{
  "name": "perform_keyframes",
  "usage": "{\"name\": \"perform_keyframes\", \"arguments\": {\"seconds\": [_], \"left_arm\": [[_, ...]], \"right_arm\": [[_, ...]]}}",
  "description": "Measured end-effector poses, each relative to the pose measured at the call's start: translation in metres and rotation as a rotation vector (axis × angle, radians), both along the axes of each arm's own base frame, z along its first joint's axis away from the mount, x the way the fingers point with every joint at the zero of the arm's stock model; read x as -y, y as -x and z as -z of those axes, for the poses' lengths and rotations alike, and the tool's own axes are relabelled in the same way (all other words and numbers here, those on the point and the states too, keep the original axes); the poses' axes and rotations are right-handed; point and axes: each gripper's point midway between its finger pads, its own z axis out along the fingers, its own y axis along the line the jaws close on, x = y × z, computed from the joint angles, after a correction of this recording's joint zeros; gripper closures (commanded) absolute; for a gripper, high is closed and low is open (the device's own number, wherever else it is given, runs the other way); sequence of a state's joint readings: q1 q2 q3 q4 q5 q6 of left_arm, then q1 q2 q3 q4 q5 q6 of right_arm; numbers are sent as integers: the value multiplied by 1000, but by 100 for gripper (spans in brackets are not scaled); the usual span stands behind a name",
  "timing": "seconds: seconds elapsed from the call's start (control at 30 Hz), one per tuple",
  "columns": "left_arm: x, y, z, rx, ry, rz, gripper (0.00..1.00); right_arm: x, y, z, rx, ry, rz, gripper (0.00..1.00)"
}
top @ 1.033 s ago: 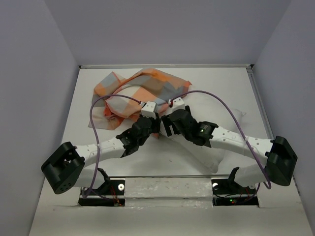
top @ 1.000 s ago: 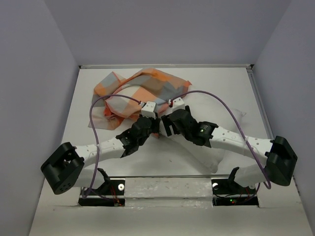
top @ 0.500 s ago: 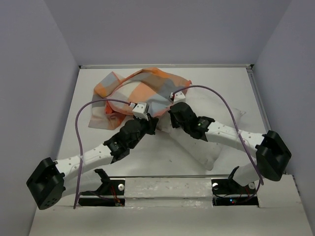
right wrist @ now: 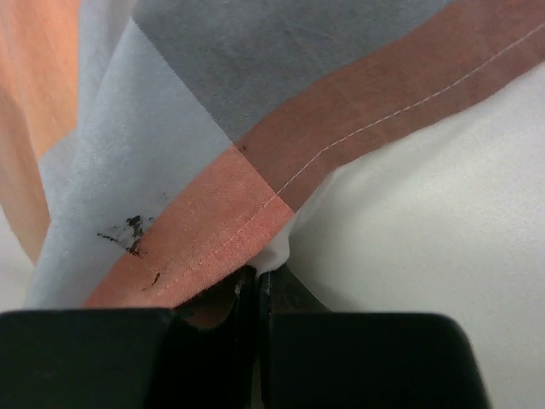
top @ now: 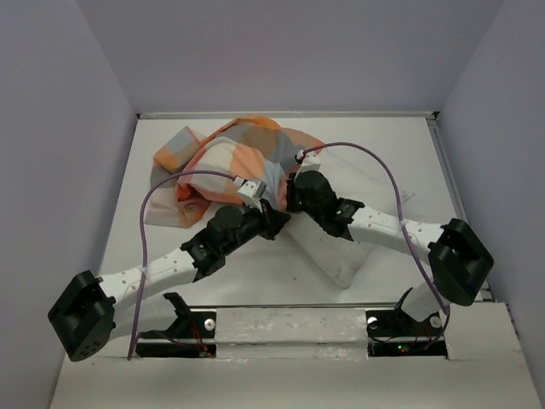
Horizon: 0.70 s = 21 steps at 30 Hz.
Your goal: Put the pillow into the pillowcase
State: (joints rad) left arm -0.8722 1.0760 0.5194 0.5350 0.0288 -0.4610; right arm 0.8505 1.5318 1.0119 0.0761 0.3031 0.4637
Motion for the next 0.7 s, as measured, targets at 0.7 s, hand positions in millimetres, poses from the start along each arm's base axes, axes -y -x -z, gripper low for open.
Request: {"name": "perform_keyframes", "arguments": {"seconds": [0.7], "left_arm": [[-46, 25, -283, 267, 271, -95, 98]], "right_arm": [[-53, 182, -214, 117, -331, -602, 100]]}}
